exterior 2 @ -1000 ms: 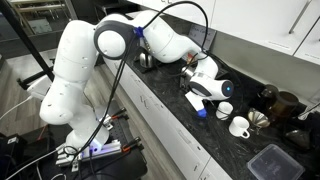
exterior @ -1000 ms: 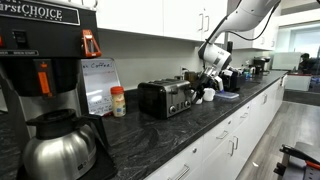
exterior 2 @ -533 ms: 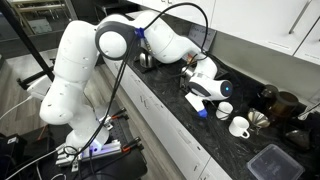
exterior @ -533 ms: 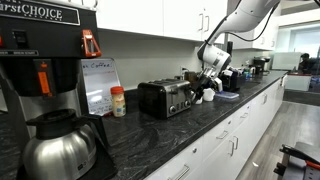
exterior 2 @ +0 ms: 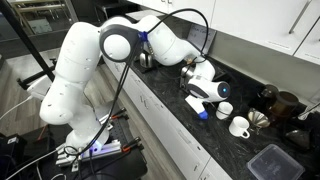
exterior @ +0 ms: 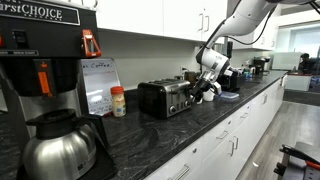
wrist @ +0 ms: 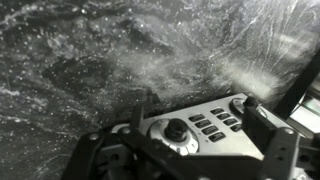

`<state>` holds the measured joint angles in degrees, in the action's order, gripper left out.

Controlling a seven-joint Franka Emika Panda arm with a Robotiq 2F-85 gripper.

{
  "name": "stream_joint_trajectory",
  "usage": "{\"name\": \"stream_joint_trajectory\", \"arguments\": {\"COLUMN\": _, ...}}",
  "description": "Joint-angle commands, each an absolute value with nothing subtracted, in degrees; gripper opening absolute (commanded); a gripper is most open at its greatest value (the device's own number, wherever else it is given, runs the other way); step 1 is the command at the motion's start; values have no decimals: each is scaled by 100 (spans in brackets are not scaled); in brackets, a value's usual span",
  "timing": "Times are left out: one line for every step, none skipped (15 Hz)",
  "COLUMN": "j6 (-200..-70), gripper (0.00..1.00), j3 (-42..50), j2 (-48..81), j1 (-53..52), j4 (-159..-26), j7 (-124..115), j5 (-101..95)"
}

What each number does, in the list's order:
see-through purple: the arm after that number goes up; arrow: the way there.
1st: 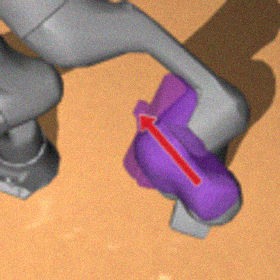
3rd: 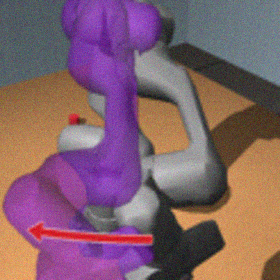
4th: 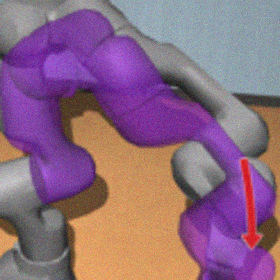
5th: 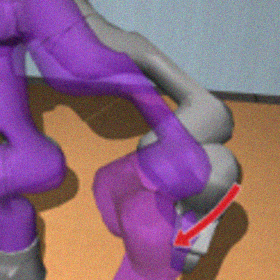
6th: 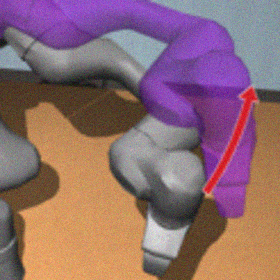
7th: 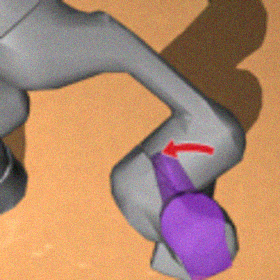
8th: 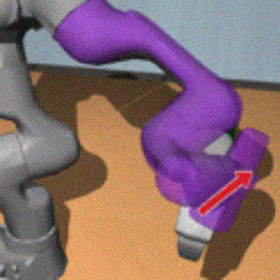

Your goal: Push down the toaster lever to the right.

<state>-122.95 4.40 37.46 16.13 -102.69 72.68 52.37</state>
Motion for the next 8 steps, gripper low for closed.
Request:
{"name": "stream_joint_trajectory", "arguments": {"j6": -12788, "gripper": 100, "j3": 274, "j2": 3754, "j1": 1671, "j4": -10313, "j7": 7464, "j5": 5395}}
{"name": "stream_joint_trajectory", "arguments": {"j6": -12948, "gripper": 100, "j3": 265, "j2": 3732, "j1": 1640, "j4": -10340, "j7": 7413, "j5": 5383}}
{"name": "stream_joint_trajectory", "arguments": {"j6": -13109, "gripper": 100, "j3": 247, "j2": 3712, "j1": 1621, "j4": -10362, "j7": 7347, "j5": 5384}}
{"name": "stream_joint_trajectory", "arguments": {"j6": -13219, "gripper": 100, "j3": 219, "j2": 3692, "j1": 1618, "j4": -10383, "j7": 7304, "j5": 5386}}
{"name": "stream_joint_trajectory", "arguments": {"j6": -13288, "gripper": 100, "j3": 219, "j2": 3648, "j1": 1598, "j4": -10453, "j7": 7229, "j5": 5385}}
{"name": "stream_joint_trajectory", "arguments": {"j6": -13356, "gripper": 100, "j3": 230, "j2": 3600, "j1": 1566, "j4": -10513, "j7": 7154, "j5": 5360}}
{"name": "stream_joint_trajectory", "arguments": {"j6": -13442, "gripper": 100, "j3": 237, "j2": 3542, "j1": 1536, "j4": -10594, "j7": 7100, "j5": 5329}}
{"name": "stream_joint_trajectory", "arguments": {"j6": -13522, "gripper": 100, "j3": 230, "j2": 3500, "j1": 1516, "j4": -10655, "j7": 7045, "j5": 5304}}
